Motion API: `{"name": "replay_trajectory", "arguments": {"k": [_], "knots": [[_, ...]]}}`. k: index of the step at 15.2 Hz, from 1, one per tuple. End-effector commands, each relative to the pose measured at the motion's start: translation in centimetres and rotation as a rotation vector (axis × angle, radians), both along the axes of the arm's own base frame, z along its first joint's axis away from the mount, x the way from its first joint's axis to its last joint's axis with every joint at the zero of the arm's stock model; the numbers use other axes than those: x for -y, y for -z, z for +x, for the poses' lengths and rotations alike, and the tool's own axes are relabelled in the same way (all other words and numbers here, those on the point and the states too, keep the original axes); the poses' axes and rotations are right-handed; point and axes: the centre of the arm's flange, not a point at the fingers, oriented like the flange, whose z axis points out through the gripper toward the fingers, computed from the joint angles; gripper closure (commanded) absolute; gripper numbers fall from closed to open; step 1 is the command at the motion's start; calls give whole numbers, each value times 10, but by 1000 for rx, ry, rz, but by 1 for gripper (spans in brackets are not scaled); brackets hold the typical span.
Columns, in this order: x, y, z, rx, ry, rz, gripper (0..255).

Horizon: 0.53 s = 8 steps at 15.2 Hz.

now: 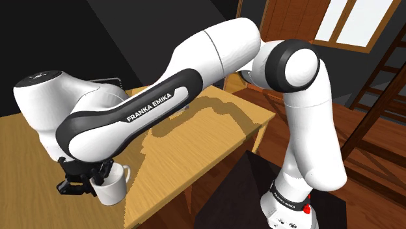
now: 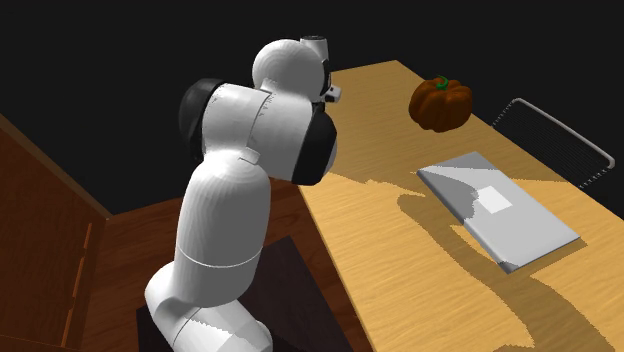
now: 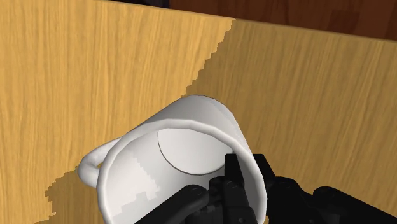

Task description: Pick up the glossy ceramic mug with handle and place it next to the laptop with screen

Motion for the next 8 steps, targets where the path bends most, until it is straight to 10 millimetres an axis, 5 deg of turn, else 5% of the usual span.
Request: {"name": "replay_trajectory", "arguments": {"k": [1, 8], "knots": [[1, -10, 0, 0, 0, 0, 255], [1, -47, 0, 0, 0, 0, 255]]}}
